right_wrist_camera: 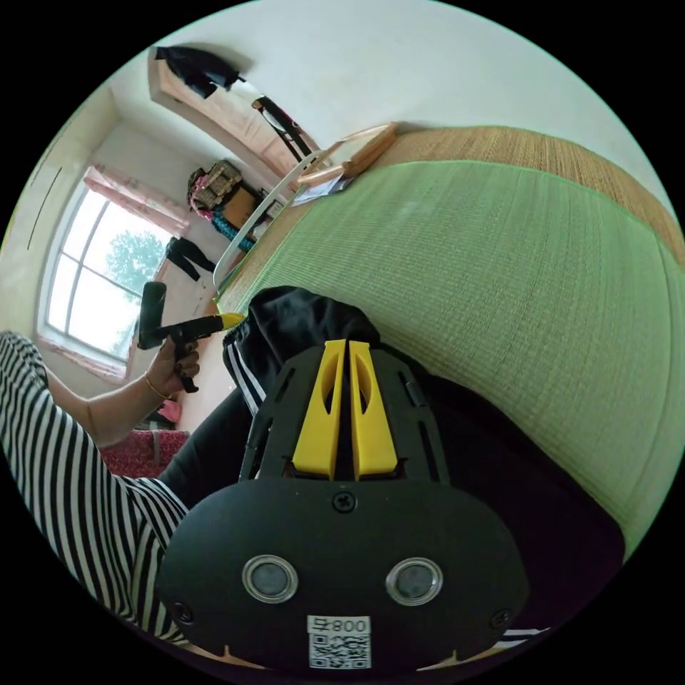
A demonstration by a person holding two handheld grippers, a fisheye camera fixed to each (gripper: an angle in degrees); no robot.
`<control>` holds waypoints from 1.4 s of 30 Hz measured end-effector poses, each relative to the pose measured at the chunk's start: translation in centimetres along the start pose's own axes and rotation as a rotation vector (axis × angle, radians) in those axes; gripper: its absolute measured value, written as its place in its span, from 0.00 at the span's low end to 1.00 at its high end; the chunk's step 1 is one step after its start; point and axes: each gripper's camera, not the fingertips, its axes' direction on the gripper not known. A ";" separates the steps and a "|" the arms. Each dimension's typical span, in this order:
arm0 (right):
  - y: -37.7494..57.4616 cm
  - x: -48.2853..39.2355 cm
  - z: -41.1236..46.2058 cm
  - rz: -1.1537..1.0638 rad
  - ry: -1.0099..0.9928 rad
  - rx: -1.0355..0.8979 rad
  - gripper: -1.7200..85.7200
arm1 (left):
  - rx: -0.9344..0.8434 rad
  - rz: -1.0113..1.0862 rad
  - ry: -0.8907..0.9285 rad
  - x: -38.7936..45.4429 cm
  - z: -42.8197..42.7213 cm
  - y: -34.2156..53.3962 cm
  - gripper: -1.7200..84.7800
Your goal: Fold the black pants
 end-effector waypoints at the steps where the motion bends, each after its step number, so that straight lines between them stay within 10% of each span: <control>1: 0.6 -0.5 0.6 -0.024 0.008 -0.005 0.03 | -0.055 0.032 0.084 2.3 1.9 -0.8 0.10; 9: 3.2 -3.1 4.8 -0.168 0.011 -0.037 0.03 | -0.132 0.036 0.147 9.8 5.9 -4.7 0.13; 16: 3.8 -2.8 8.6 -0.226 0.027 -0.089 0.03 | -0.328 0.188 -0.215 15.3 8.1 -5.4 0.06; 42: -3.3 -2.4 12.5 -0.733 0.272 -0.123 0.05 | -0.065 -0.016 0.118 14.4 5.5 -7.4 0.03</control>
